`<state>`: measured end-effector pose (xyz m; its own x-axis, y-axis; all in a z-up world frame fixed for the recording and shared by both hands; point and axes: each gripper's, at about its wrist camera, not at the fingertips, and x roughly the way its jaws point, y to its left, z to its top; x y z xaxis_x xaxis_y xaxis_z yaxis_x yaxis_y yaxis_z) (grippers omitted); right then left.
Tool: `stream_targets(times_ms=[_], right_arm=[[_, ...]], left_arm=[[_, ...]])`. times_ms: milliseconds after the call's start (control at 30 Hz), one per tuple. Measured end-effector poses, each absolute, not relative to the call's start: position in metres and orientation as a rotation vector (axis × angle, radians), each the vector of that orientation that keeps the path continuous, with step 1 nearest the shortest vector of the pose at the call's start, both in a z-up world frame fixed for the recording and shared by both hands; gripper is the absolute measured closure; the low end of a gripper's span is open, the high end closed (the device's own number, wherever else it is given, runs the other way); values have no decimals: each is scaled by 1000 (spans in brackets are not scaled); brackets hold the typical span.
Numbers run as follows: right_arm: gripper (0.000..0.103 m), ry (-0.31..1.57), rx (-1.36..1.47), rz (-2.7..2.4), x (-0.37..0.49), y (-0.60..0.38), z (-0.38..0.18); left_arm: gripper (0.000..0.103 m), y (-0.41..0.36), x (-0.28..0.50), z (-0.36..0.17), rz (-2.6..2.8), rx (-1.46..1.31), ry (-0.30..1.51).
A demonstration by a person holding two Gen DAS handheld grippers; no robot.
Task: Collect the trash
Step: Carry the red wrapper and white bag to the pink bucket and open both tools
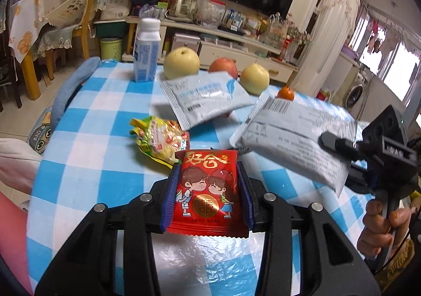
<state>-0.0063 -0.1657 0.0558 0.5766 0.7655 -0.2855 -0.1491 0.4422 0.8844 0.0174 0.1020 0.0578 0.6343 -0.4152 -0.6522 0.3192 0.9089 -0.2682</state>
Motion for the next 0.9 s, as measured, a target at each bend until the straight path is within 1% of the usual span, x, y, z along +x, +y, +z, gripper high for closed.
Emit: stream_targets(times_ms=[367,567,900], right_arm=[[86,755,916,722,-15,-123,78],[86,800,880,802,-15,-73,86],[86,884,831,979,-6,36,102]], left_arm=[[60,152,8,87,-333,-241,683],[60,186,-6,107,-236,-271,614],[60,272,-36,128,-21,-380,547]])
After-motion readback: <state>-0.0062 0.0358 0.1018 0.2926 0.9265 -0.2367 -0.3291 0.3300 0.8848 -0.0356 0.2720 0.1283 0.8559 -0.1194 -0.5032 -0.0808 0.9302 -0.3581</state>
